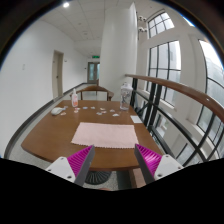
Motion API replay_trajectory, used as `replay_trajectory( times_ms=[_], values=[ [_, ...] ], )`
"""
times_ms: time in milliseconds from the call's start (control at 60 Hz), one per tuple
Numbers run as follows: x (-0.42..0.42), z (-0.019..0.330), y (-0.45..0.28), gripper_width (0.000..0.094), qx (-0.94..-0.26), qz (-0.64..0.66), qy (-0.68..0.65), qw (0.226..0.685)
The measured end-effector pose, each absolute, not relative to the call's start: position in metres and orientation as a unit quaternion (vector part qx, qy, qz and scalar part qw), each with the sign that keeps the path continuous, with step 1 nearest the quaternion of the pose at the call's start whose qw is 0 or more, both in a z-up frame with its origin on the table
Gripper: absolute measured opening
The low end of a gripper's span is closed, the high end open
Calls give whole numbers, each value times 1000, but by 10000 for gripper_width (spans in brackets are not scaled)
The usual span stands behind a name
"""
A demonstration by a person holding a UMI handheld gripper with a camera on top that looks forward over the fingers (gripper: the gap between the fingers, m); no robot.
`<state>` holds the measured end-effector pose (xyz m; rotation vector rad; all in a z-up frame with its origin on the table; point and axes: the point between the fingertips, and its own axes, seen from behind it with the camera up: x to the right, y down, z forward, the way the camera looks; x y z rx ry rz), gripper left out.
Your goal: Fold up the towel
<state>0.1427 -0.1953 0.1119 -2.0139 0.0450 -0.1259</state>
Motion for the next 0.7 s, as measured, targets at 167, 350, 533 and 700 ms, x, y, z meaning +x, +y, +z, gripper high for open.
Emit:
replay_trajectory(
  times_ms=[167,350,533,700],
  values=[
    [113,93,-166,823,-856,-24,-3,516],
    [48,68,-91,745,-868,10,-44,494],
    [-1,28,-14,702,-884,12,-61,464],
    [-14,-14,24,232,-900,13,-53,432]
  ],
)
